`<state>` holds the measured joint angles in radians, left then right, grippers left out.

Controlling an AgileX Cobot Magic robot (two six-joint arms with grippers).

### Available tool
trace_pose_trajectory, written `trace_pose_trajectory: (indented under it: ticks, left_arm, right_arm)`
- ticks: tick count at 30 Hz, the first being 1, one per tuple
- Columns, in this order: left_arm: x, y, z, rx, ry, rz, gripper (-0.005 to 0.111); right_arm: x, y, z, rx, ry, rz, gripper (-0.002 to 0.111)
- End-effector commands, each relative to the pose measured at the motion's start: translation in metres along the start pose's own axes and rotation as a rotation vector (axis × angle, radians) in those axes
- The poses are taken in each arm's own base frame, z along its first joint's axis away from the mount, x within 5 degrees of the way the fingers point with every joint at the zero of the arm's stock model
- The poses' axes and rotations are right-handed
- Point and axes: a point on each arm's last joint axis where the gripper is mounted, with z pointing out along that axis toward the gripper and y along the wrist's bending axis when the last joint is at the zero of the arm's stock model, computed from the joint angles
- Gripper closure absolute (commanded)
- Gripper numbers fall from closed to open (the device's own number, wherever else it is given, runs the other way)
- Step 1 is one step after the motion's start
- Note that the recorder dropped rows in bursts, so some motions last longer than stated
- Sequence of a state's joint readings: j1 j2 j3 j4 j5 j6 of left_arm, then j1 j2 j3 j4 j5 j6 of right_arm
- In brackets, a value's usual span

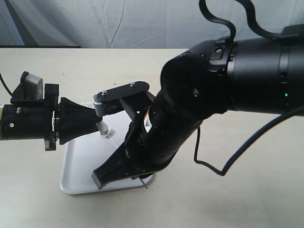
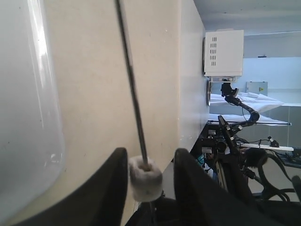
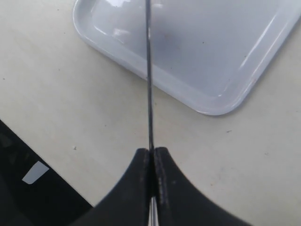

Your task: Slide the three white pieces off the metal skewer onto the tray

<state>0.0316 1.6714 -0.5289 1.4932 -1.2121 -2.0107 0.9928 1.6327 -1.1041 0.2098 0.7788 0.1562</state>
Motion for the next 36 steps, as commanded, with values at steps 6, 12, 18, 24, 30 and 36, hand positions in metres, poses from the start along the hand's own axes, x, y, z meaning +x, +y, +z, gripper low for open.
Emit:
trace_pose_trajectory:
  ticks: [6, 12, 18, 24, 30, 36]
  left_arm:
    - [0.0032, -0.0017, -0.0001, 0.005, 0.016, 0.046, 0.074]
    - [0.0038, -0.0014, -0.0002, 0.002, 0.023, 0.069, 0.074]
    - [0.0036, -0.0015, -0.0002, 0.003, 0.021, 0.07, 0.074]
    - [0.0045, -0.0011, -0.0002, -0.002, 0.031, 0.072, 0.074]
    - [0.0047, -0.001, -0.0002, -0.003, 0.033, 0.073, 0.074]
    - [0.0042, -0.0012, -0.0002, 0.0, 0.027, 0.071, 0.093]
  right_arm:
    - [-0.0004, -0.0015, -0.0004, 0.004, -0.001, -0.004, 0.109]
    - [-0.0004, -0.0012, -0.0004, 0.001, -0.001, -0.001, 0.109]
    - [-0.0004, -0.0012, -0.0004, 0.001, -0.001, -0.001, 0.109]
    - [-0.0015, -0.0011, -0.0005, -0.001, -0.013, -0.001, 0.109]
    - [-0.0015, -0.0009, -0.0005, -0.002, -0.013, 0.0, 0.109]
    - [-0.0026, -0.0002, -0.0005, -0.011, -0.025, 0.007, 0.109]
